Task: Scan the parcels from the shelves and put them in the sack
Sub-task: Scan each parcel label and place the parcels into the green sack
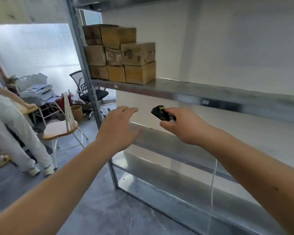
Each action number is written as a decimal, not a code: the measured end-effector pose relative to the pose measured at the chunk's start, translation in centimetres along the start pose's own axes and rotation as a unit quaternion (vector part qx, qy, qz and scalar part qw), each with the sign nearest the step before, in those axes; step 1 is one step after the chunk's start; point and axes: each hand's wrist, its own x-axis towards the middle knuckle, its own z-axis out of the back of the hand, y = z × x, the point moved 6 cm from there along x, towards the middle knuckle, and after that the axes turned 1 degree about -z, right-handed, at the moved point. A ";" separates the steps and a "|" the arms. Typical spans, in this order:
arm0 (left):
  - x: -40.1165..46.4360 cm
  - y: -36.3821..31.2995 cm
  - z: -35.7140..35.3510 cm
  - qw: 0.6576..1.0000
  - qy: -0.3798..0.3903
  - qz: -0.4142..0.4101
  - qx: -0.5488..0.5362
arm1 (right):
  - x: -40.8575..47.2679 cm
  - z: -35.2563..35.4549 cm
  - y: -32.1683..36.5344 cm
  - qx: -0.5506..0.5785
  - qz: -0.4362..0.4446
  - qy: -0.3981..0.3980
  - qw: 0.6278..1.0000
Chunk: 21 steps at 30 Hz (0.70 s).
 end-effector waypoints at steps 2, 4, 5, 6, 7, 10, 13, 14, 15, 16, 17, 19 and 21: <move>3.6 0.7 0.1 1.000 -0.009 -0.008 0.004 | 3.6 0.8 0.2 -0.005 0.013 -0.009 1.000; 7.3 1.4 0.4 1.000 -0.020 -0.016 0.012 | 7.1 1.5 0.3 -0.008 0.019 -0.010 1.000; 9.1 1.7 0.6 0.999 -0.029 -0.019 0.019 | 8.8 1.8 0.3 -0.005 0.022 -0.010 1.000; 10.8 2.2 0.9 0.999 -0.039 -0.021 0.023 | 10.5 2.2 0.4 -0.003 0.027 -0.011 1.000; 12.5 2.6 1.1 0.998 -0.048 -0.021 0.024 | 12.2 2.6 0.5 -0.002 0.033 -0.013 0.999; 17.0 3.8 2.0 0.997 -0.064 -0.029 0.023 | 16.5 3.6 0.8 0.007 0.036 -0.021 0.999; 21.3 4.9 2.9 0.996 -0.072 -0.046 0.016 | 20.2 4.4 0.6 0.010 0.021 -0.043 0.999; 22.8 5.2 3.1 0.995 -0.078 -0.056 0.017 | 21.3 4.6 0.5 0.007 0.017 -0.051 0.999; 24.3 5.5 3.3 0.994 -0.084 -0.064 0.018 | 22.3 4.8 0.5 0.005 0.012 -0.059 0.998; 25.7 5.7 3.5 0.993 -0.090 -0.071 0.018 | 23.3 5.0 0.5 0.003 0.007 -0.067 0.998; 27.1 6.0 3.7 0.992 -0.095 -0.078 0.018 | 24.2 5.2 0.4 -0.001 0.001 -0.076 0.997; 29.7 6.4 4.1 0.989 -0.101 -0.105 0.018 | 25.8 5.3 0.4 -0.014 -0.014 -0.093 0.995; 32.1 6.7 4.5 0.983 -0.108 -0.145 0.021 | 27.2 5.3 0.5 -0.034 -0.028 -0.111 0.993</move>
